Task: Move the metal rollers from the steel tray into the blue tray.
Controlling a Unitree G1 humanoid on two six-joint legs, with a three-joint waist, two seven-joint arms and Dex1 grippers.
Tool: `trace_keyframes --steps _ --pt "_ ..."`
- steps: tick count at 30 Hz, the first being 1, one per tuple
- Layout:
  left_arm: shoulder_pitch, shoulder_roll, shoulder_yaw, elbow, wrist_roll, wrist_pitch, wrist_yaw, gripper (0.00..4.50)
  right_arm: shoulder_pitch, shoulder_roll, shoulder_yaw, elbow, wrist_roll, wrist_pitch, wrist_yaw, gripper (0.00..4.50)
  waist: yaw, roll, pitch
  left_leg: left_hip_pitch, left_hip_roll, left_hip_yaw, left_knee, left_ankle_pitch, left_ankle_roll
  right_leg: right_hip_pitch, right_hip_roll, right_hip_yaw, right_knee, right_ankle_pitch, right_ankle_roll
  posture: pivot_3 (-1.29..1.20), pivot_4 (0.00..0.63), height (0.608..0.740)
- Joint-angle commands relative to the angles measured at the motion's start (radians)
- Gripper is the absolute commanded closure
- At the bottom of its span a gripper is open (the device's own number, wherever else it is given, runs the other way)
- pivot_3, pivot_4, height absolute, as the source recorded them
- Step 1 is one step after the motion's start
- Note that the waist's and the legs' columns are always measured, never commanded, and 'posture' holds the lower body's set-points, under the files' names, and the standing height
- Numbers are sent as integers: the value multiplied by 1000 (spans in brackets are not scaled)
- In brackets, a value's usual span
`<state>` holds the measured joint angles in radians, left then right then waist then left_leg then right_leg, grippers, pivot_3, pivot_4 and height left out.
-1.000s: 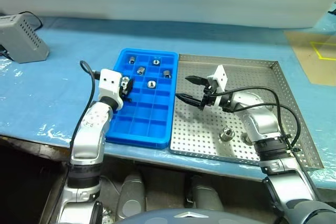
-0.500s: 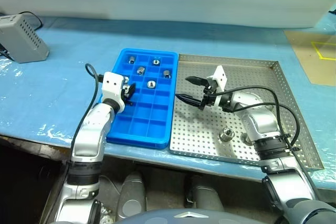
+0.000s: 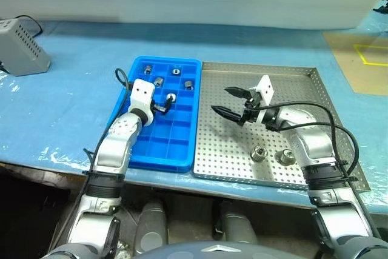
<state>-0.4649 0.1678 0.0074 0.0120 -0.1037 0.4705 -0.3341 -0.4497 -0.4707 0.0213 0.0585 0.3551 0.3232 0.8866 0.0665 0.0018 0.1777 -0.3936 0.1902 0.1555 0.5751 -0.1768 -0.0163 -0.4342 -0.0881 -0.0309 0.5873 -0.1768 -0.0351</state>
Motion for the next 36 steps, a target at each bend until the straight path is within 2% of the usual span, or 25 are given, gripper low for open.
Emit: trace_keyframes --steps 1,6,10,14,20,22,29,36 --pt "-101 -25 -15 19 -75 -56 -91 13 24 -27 -53 -95 23 18 -28 0 -1 0 0 0 0 0 0 0 0 0 0 0 0 0 0 -168 150 740" --pt "-285 -79 -42 235 -117 -124 -212 13 106 -57 -122 -198 34 72 -103 0 -23 0 0 0 -1 2 0 1 2 -1 0 3 0 0 0 -300 150 740" --pt "-407 -117 -102 508 -60 -272 -302 13 186 -93 -190 -280 45 121 -152 0 -56 0 0 1 -3 5 0 1 6 -1 0 6 -2 0 1 -419 150 740" --pt "-511 -178 -103 739 -49 -381 -343 13 286 -115 -250 -377 62 158 -197 0 -100 0 0 -1 -3 7 1 0 7 -2 2 6 -6 1 3 -519 150 740" --pt "-607 -241 -123 993 12 -506 -381 13 412 -121 -337 -490 80 187 -256 0 -156 1 -1 -4 -3 7 1 -1 10 -2 4 6 -12 2 7 -614 150 740" --pt "-624 -253 -128 1054 38 -530 -367 13 443 -120 -357 -517 88 194 -268 0 -175 1 -1 -6 -3 7 2 -2 11 -2 4 6 -15 0 13 -645 150 740" --pt "-644 -260 -150 1174 141 -571 -244 13 504 -115 -400 -567 123 209 -293 0 -240 2 -1 -10 -5 7 6 -4 15 -2 1 4 -16 0 15 -655 150 740" --pt "-615 -279 -139 1202 161 -565 -208 13 503 -128 -394 -567 141 205 -294 0 -270 1 -1 -12 -10 3 7 -4 15 -1 -1 3 -17 0 16 -632 150 740"
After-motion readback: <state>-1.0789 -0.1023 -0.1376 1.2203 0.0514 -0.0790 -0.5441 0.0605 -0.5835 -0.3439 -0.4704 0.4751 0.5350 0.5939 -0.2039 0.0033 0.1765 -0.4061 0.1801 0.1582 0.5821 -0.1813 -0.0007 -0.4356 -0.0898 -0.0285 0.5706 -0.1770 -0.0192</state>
